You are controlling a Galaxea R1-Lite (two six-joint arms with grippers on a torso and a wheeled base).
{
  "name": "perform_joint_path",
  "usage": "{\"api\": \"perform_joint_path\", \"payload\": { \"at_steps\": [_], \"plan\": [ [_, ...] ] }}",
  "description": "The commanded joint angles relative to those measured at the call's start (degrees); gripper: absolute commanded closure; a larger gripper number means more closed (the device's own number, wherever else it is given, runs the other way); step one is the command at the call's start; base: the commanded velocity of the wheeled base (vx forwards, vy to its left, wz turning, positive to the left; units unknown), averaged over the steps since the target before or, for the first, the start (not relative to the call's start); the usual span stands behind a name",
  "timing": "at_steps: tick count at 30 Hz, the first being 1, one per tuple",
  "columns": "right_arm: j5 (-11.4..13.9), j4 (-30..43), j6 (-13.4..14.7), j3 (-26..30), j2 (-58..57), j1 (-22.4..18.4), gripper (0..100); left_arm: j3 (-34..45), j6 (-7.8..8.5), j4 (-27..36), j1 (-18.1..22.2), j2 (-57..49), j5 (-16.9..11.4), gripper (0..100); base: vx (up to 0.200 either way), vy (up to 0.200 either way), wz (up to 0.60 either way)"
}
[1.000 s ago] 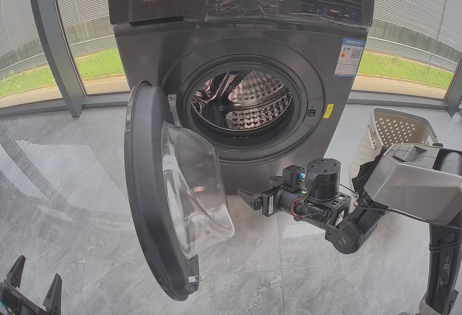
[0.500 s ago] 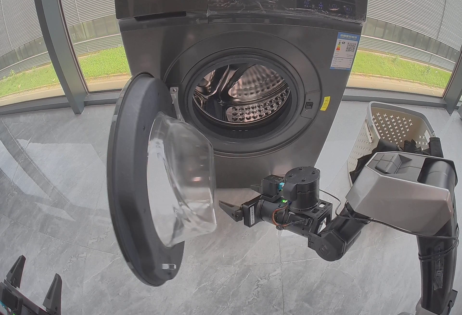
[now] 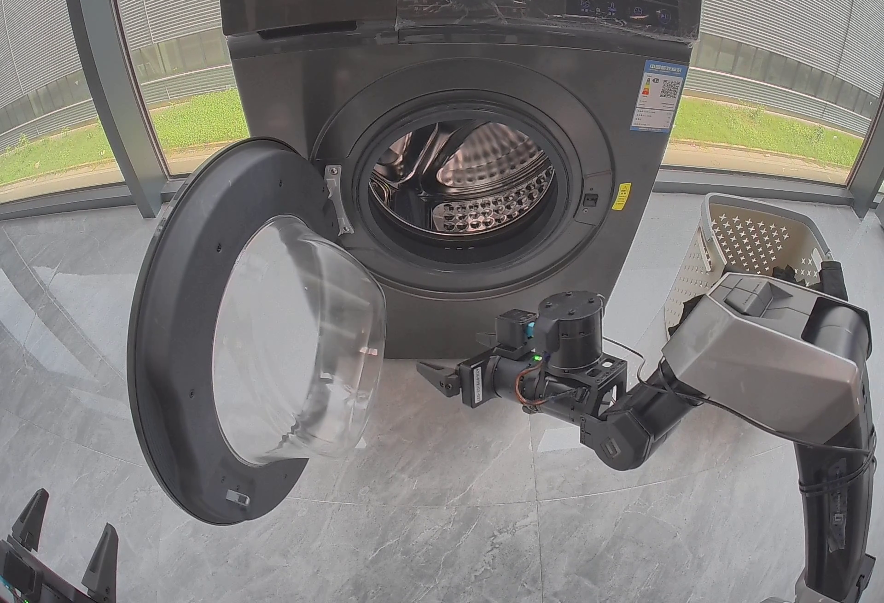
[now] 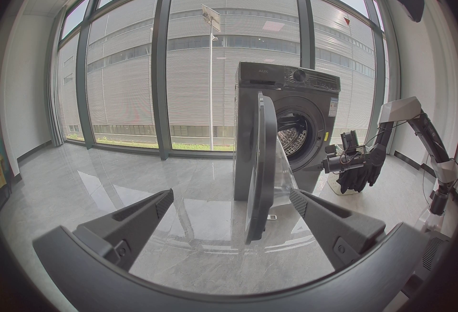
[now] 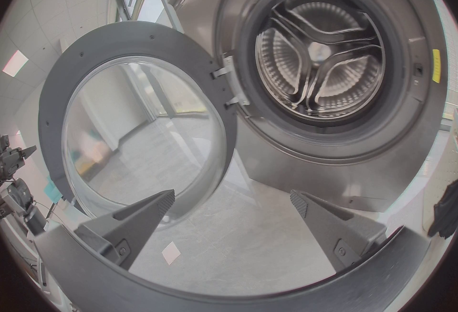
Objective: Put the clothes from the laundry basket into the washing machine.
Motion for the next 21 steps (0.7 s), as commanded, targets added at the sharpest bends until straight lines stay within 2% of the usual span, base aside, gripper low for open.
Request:
{"api": "perform_joint_path", "payload": {
  "at_steps": [1,7,12,21],
  "plan": [
    [0.56,4.02,0.03,-6.04,1.33,2.27,0,1.01,-0.06,-0.01,0.00,-0.96,0.07,0,0.000,0.000,0.00],
    [0.04,5.07,0.39,-11.40,5.99,4.91,0,1.01,0.12,-0.01,0.00,-0.96,0.07,0,0.000,0.000,0.00],
    [-2.51,5.51,0.56,-20.45,12.14,5.52,0,1.01,0.12,-0.01,0.00,-0.96,0.15,0,0.000,0.000,0.00],
    [-2.60,4.72,3.20,-23.09,12.40,6.49,0,1.01,0.12,-0.01,0.09,-0.96,0.15,0,0.000,0.000,0.00]
  ]
}}
